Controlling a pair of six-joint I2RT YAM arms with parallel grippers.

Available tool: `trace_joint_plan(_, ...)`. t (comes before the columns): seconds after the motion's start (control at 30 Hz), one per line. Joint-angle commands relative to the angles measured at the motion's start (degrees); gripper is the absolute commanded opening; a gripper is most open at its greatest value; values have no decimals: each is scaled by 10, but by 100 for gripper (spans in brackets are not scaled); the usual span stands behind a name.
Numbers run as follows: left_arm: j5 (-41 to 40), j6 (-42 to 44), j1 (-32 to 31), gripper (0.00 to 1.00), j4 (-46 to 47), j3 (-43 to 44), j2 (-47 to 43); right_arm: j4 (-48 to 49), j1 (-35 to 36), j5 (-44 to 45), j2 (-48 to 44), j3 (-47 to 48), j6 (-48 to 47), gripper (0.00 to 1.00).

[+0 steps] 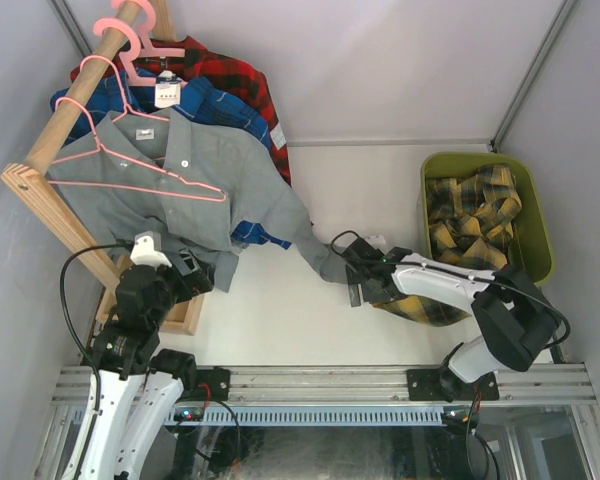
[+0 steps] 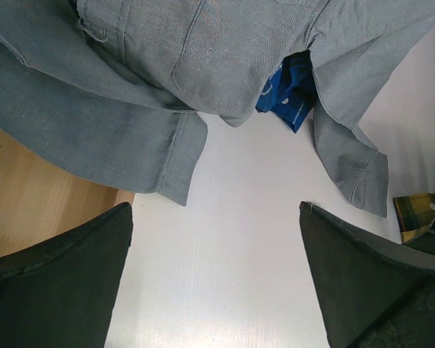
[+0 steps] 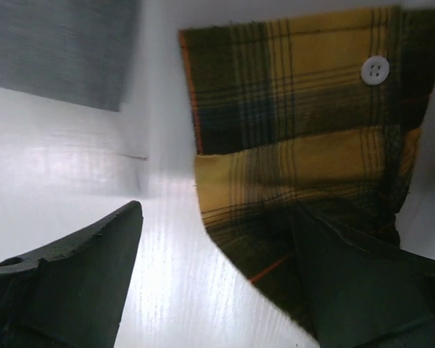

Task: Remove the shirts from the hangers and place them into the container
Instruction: Place the shirt in the bin.

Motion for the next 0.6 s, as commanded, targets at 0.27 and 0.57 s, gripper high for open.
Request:
trace_joint_plan(0.27,2,11,5,100,26,-13,3,91,-59,-61,82,-39,-20,43)
trace_joint_plan(0.57,-5,10,5,100,24,-13,2,82,-21,6,-7,-49,-13,0)
